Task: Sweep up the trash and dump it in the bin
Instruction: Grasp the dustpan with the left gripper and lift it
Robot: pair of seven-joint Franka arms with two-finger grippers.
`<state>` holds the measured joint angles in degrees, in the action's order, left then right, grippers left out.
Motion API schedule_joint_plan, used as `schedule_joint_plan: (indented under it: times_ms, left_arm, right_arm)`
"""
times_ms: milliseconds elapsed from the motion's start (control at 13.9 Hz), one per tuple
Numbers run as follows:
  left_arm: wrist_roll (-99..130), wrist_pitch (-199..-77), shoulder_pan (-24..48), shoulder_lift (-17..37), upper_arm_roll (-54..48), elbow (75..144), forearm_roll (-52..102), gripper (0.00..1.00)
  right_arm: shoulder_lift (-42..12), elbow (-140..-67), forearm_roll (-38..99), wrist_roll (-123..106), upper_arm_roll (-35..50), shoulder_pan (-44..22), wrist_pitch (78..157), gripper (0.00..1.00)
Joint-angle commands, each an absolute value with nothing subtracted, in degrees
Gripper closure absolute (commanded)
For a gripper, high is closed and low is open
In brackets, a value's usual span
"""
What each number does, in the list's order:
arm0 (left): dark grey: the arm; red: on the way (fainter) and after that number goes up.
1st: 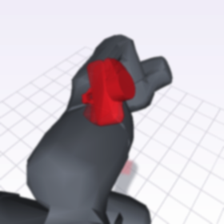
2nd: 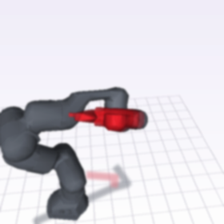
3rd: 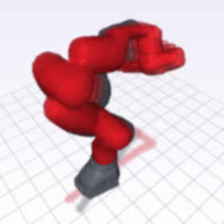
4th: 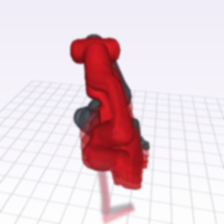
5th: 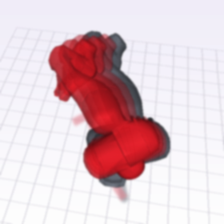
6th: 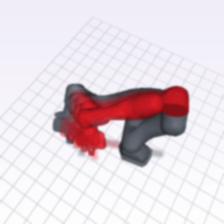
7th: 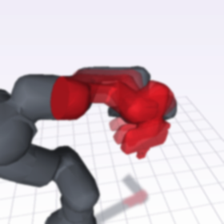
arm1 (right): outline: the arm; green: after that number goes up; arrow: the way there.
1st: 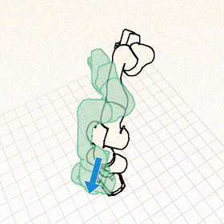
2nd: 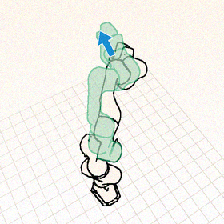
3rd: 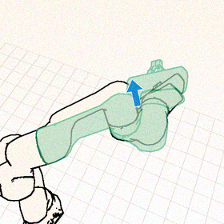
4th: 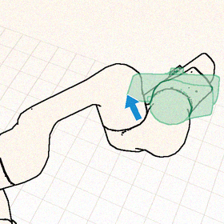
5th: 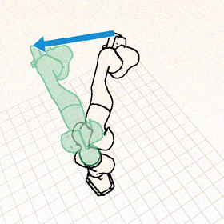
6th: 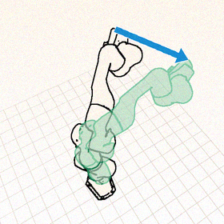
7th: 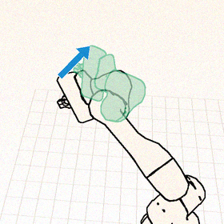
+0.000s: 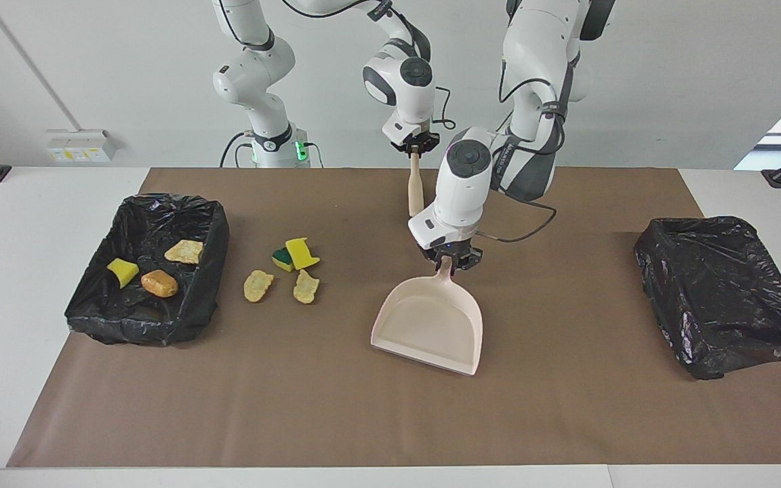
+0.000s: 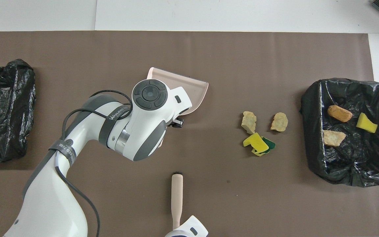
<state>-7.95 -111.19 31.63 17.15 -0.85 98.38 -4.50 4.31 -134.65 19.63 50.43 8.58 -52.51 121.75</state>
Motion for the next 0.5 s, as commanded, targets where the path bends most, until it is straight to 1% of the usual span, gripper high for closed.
schedule_joint_plan:
  times_ms: [0, 72, 216, 432]
  left_arm:
    - [-18.3, -108.5, 31.6, 16.5, -1.1, 98.3, -6.4, 1.0]
    - [-23.0, -108.8, 31.6, 16.4, -1.1, 98.7, -6.5, 1.0]
    - [-24.8, -109.0, 31.7, 16.3, -1.1, 99.0, -6.6, 1.0]
    - [-34.6, -109.0, 32.3, 15.5, -1.1, 100.2, -6.7, 1.0]
  right_arm:
    - [10.8, -134.9, 15.6, 51.3, 8.6, -50.3, 115.8, 1.0]
    - [13.0, -134.9, 14.0, 51.1, 8.6, -48.4, 113.8, 1.0]
    - [16.1, -134.9, 11.4, 48.8, 8.6, -44.7, 110.2, 1.0]
    - [18.1, -134.8, 8.1, 45.8, 8.6, -38.3, 107.0, 1.0]
